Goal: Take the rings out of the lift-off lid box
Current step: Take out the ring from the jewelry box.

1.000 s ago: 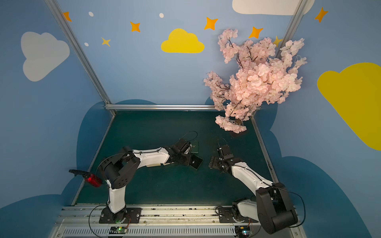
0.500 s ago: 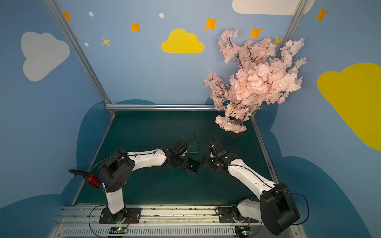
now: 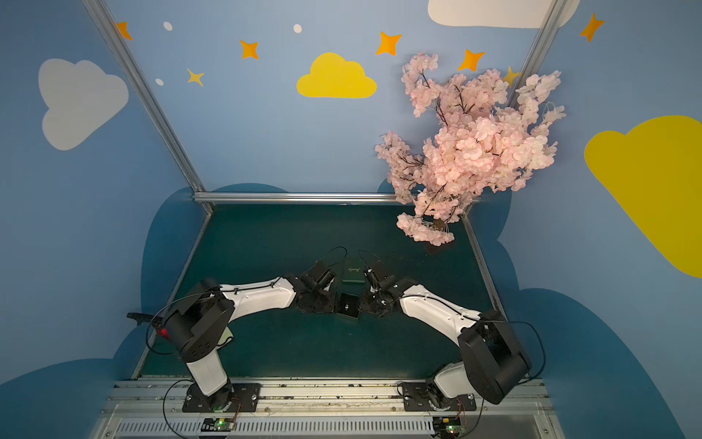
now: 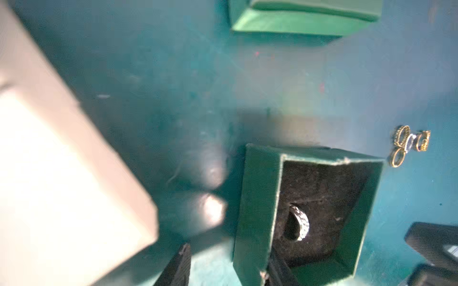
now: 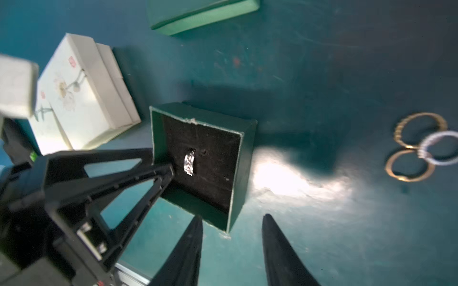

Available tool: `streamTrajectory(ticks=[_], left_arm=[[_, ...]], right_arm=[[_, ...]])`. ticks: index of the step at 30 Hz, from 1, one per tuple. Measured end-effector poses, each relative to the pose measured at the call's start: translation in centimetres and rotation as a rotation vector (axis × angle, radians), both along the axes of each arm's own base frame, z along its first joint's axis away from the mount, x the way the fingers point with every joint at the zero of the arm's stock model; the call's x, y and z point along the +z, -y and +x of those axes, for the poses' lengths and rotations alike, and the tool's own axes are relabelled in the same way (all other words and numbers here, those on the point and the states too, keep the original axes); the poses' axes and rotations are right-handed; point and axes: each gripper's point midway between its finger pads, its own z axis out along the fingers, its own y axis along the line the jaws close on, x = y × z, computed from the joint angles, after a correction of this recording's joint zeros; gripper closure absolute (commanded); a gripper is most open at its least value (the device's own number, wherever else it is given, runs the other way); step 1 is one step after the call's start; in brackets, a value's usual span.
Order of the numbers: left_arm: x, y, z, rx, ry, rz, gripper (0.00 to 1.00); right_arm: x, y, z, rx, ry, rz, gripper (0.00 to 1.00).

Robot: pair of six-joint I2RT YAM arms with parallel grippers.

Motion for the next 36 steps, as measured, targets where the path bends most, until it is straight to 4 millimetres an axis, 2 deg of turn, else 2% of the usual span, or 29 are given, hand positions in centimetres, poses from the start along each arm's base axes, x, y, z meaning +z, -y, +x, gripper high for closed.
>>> streamTrajectory(ticks=[10,17,24,36], left_arm=[[0.4,-0.1,0.4,0.021,0.006,-0.056,0.55],[1.1,0.0,0.7,0.024,0.022,-0.094,0.57],[1.2,-0.1,0.9,0.028,0.028,-0.106,0.57],[0.8,0.2,0.9,0.022,0.019,-0.127,0.57]], right_arm=[[1.1,-3.2,0.5,0.043,0.019,0.025,0.65],[-0.5,-4.6,0.3,0.053,-0.025,-0.002,0.67],[-2.2,-4.8,0.2,0.041,-0.055,-0.039,0.70],[-2.8,-5.9,1.2,0.051,-0.048,-0.050,0.67]])
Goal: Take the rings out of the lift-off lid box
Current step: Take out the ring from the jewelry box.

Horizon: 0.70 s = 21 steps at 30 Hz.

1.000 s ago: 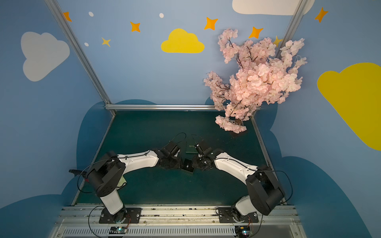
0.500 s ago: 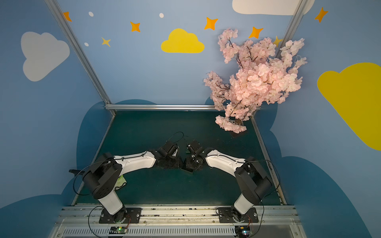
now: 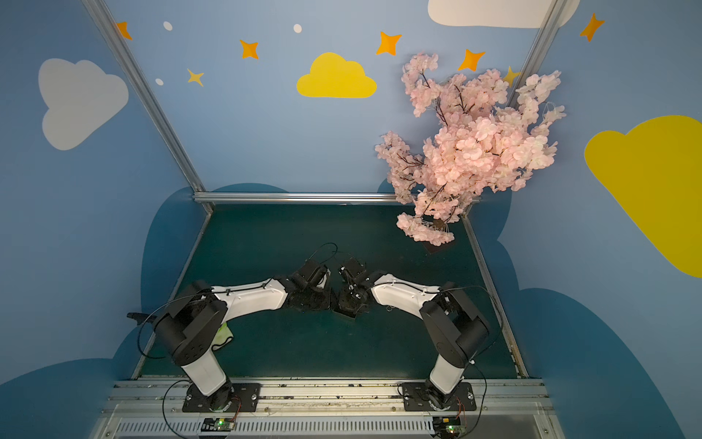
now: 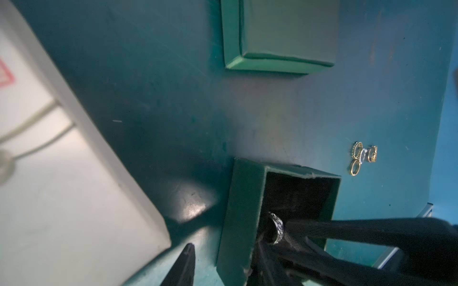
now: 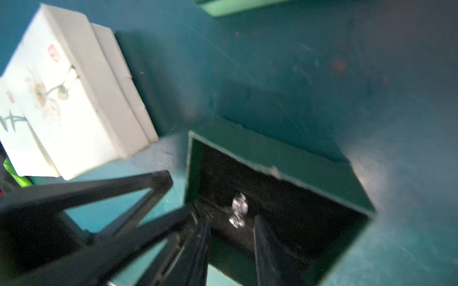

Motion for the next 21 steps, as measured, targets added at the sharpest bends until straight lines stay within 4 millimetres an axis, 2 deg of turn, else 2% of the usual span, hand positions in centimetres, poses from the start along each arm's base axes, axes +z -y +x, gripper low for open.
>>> streamTrajectory(ticks=[9,13,17,21], left_arm=[[-0.94,-0.04,-0.07,-0.002,-0.024,0.003,0.57],[-0.92,0.08,0.11,-0.002,-0.023,-0.008,0.57],[-0.86,0.16,0.18,-0.002,-0.022,-0.012,0.52],[-0.77,0.36,0.41,-0.002,-0.019,-0.016,0.51]], right_arm=[[-0.35,-0.13,0.35,0.011,0.003,-0.030,0.82],[-0.38,-0.06,0.36,0.012,0.005,-0.035,0.92],[-0.38,-0.05,0.36,0.016,0.006,-0.036,1.00],[-0.37,-0.07,0.37,0.018,0.007,-0.035,1.00]])
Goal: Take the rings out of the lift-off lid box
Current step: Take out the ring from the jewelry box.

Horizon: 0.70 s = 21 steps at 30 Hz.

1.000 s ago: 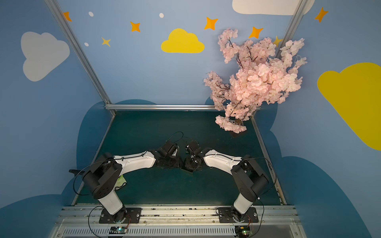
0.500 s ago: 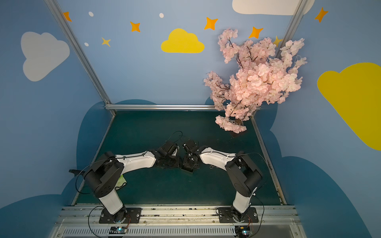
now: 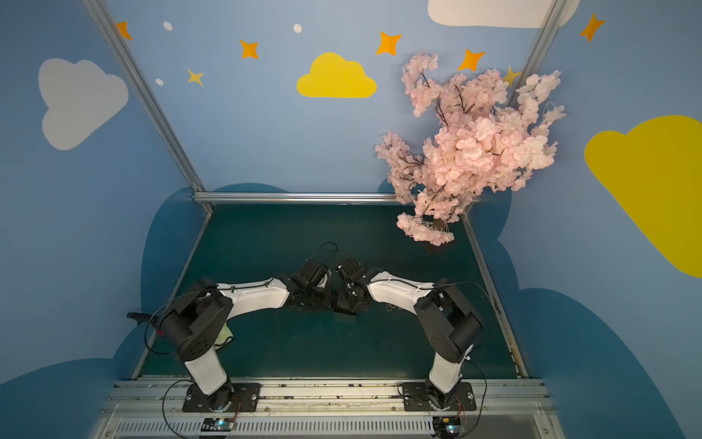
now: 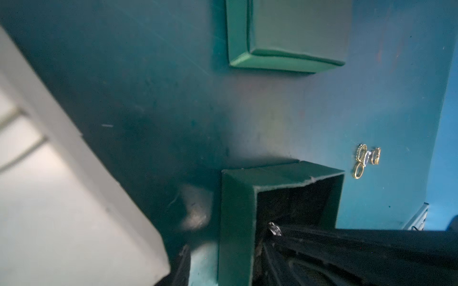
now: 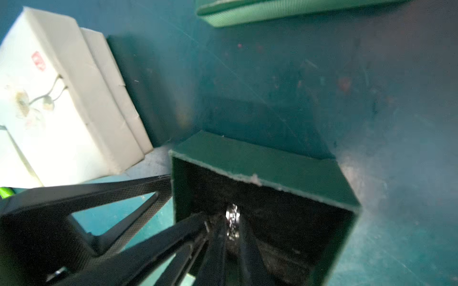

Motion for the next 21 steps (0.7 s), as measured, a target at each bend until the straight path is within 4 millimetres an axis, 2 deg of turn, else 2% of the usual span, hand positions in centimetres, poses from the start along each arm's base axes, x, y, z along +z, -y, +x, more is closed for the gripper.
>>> streamTrajectory(ticks=[9,13,21], left_arm=[[-0.1,0.6,0.7,0.002,-0.004,-0.005,0.53],[-0.2,0.8,1.1,0.009,-0.006,-0.006,0.57],[-0.3,1.0,1.4,0.021,-0.007,-0.004,0.59]], right_arm=[[0.0,0.0,0.1,-0.002,0.015,0.016,1.00],[0.4,-0.1,0.1,-0.002,0.024,0.036,1.00],[1.4,0.0,0.4,-0.016,0.063,0.080,1.00]])
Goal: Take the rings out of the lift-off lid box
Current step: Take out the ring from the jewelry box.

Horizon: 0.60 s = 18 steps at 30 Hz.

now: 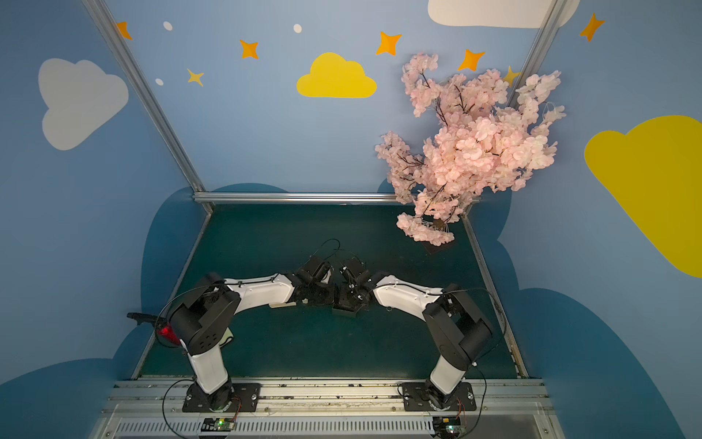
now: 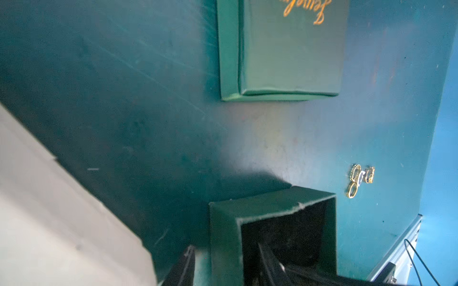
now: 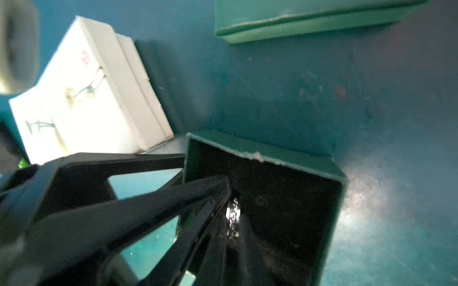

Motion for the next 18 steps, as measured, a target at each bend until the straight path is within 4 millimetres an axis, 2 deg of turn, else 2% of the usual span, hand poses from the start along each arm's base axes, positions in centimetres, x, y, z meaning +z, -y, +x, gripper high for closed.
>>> streamTrajectory(ticks=[13,18], left_arm=[[-0.1,0.4,0.5,0.003,0.010,-0.007,0.60],[-0.1,0.4,0.5,0.004,0.010,-0.006,0.60]], right_arm=[[1.1,0.4,0.4,-0.032,0.049,0.051,1.00],[2.2,0.2,1.0,-0.044,0.096,0.076,1.00]])
